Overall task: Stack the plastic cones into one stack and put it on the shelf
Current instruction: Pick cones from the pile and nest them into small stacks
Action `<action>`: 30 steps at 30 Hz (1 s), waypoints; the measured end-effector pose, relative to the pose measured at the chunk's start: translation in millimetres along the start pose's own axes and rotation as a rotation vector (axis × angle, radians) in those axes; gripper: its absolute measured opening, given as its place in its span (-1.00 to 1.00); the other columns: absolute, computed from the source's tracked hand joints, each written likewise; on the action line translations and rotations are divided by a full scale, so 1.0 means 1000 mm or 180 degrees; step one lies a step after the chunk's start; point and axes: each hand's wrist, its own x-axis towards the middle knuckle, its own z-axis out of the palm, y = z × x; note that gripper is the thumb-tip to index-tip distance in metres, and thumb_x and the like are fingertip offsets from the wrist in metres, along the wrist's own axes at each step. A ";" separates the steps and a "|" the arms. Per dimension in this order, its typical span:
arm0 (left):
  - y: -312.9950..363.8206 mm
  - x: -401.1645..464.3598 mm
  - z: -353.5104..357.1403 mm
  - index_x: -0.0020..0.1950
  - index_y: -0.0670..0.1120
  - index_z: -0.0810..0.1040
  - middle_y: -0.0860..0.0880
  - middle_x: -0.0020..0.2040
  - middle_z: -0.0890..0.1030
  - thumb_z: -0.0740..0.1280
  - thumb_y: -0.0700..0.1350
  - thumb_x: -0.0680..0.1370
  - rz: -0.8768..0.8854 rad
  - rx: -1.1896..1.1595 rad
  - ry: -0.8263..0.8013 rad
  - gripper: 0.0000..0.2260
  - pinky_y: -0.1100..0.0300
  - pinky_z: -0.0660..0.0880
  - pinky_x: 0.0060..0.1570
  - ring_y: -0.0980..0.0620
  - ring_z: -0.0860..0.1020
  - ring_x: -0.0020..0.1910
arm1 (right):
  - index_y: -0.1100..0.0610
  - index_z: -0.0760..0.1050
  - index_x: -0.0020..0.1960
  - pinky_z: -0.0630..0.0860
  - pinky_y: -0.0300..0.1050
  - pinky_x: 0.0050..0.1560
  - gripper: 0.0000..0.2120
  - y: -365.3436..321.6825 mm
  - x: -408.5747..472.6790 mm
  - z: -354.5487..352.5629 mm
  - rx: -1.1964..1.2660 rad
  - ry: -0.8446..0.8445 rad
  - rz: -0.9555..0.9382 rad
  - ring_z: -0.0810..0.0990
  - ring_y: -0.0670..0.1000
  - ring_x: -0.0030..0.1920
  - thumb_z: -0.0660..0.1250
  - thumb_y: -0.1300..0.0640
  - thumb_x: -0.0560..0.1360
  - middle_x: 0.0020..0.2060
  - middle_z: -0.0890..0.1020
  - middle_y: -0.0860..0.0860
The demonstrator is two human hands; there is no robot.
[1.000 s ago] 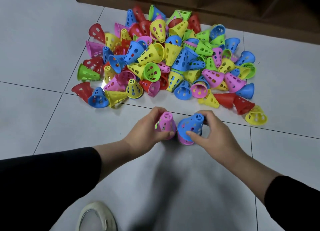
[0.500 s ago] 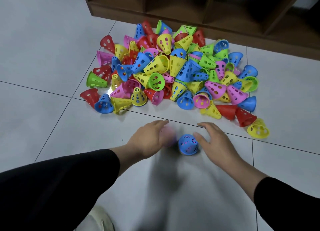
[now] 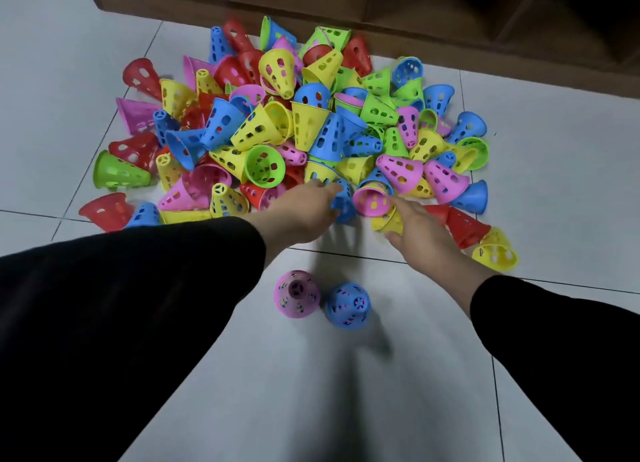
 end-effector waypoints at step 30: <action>0.004 -0.077 -0.050 0.47 0.03 0.39 -0.01 0.09 0.59 0.50 -0.02 0.49 -0.0706 -0.2859 0.0952 -0.42 0.21 0.62 -0.16 0.08 0.62 -0.06 | -0.19 0.24 0.50 0.42 -0.14 -0.01 -0.29 -0.046 -0.088 -0.054 0.1451 0.0493 0.0020 0.53 -0.07 -0.08 0.43 0.06 0.43 -0.08 0.55 -0.16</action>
